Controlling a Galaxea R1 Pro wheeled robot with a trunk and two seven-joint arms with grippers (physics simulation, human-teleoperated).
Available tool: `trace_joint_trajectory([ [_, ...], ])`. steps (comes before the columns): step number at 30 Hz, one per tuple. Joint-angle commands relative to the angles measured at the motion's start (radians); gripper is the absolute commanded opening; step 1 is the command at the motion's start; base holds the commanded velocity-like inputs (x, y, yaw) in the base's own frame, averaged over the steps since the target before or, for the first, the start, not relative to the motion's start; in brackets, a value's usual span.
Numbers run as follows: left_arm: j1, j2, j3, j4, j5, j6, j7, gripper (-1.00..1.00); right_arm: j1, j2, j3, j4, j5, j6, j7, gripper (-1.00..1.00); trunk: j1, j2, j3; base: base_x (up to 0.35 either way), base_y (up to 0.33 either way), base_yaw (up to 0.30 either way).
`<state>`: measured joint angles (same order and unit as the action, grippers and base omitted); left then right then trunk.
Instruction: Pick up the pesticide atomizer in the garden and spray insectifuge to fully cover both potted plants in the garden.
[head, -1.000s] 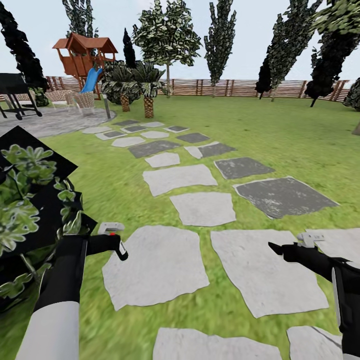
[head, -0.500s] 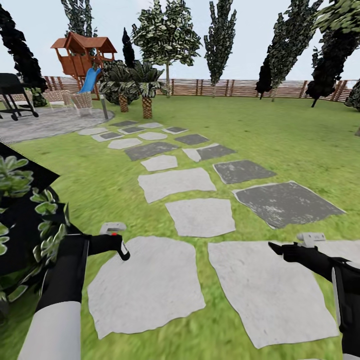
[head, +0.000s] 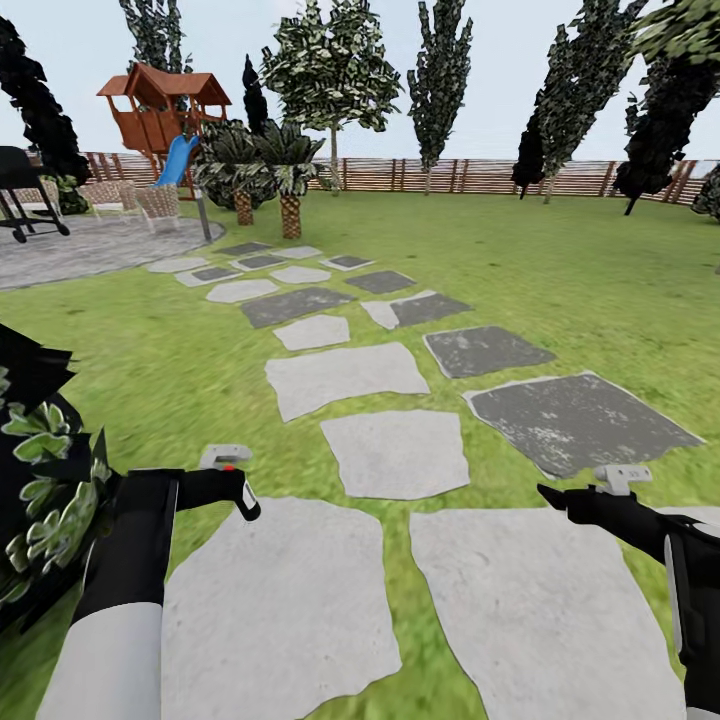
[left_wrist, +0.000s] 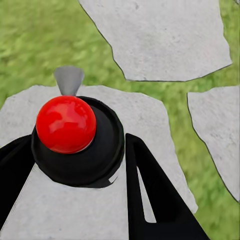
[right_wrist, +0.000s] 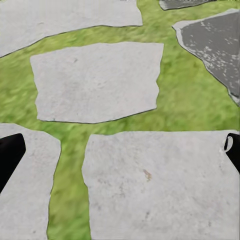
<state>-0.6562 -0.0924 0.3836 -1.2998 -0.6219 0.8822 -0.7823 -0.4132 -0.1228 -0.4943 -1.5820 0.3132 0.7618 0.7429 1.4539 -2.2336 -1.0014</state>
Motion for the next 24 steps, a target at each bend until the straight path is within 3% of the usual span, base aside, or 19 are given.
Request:
trace_joint_trajectory([
  [1,-0.001,-0.001,0.003,-0.001,-0.009,0.003,-0.011,-1.00,-0.001,0.000,-0.001,-0.001,0.010,0.002,0.010,1.00,0.000,0.000,-0.001,0.334,-0.004,0.000],
  [24,-0.001,-0.001,0.003,-0.001,-0.009,0.002,-0.011,-1.00,-0.001,0.000,-0.001,0.000,0.010,0.002,0.007,1.00,0.000,0.000,-0.001,0.335,0.000,0.000],
])
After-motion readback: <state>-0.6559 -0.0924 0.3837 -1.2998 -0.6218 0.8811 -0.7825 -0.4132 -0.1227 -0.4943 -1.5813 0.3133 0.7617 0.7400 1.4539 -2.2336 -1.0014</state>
